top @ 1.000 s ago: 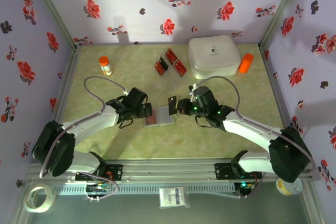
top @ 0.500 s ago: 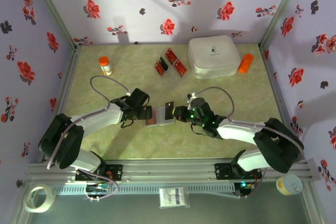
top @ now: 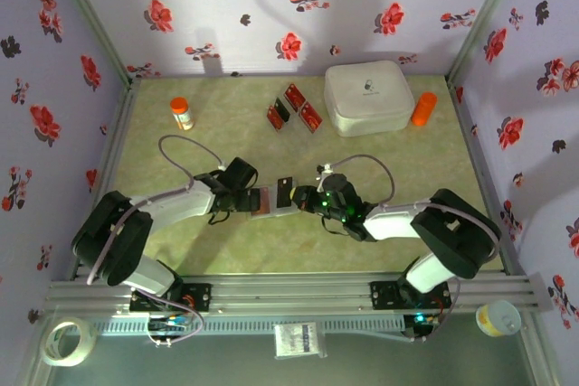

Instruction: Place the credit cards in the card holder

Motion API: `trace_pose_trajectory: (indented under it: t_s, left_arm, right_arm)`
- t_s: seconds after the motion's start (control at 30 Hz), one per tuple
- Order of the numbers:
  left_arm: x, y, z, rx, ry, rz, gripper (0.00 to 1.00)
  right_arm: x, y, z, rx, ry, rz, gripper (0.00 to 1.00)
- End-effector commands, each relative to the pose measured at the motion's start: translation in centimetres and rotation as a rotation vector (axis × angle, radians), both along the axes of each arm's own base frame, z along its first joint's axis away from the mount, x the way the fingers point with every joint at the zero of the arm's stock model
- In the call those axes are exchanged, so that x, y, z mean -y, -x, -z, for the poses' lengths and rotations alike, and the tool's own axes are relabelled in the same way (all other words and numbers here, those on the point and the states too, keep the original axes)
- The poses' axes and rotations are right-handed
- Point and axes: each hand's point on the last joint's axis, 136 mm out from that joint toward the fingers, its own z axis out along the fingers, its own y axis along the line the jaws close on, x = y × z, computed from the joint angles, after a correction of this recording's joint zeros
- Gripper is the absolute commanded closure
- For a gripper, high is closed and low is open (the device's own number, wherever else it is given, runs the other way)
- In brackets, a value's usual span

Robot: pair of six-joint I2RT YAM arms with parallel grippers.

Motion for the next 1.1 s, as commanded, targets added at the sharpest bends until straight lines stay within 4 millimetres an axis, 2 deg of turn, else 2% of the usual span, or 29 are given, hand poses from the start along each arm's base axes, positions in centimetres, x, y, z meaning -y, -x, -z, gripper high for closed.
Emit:
trace_pose_trajectory:
  t_s: [0.0, 0.37, 1.07]
  left_arm:
    - [-0.6, 0.5, 1.0, -0.025, -0.006, -0.026, 0.0]
    - [-1.4, 1.4, 1.6, -0.037, -0.01, -0.044, 0.0]
    - [-1.5, 1.7, 1.8, -0.039, -0.009, -0.044, 0.0]
  right_arm:
    - [-0.3, -0.3, -0.3, 0.022, -0.033, 0.017, 1.0]
    - [-1.1, -0.7, 0.1, 0.025, -0.081, 0.016, 1.0]
    - [-2.1, -0.8, 2.2, -0.028, -0.131, 0.018, 1.0]
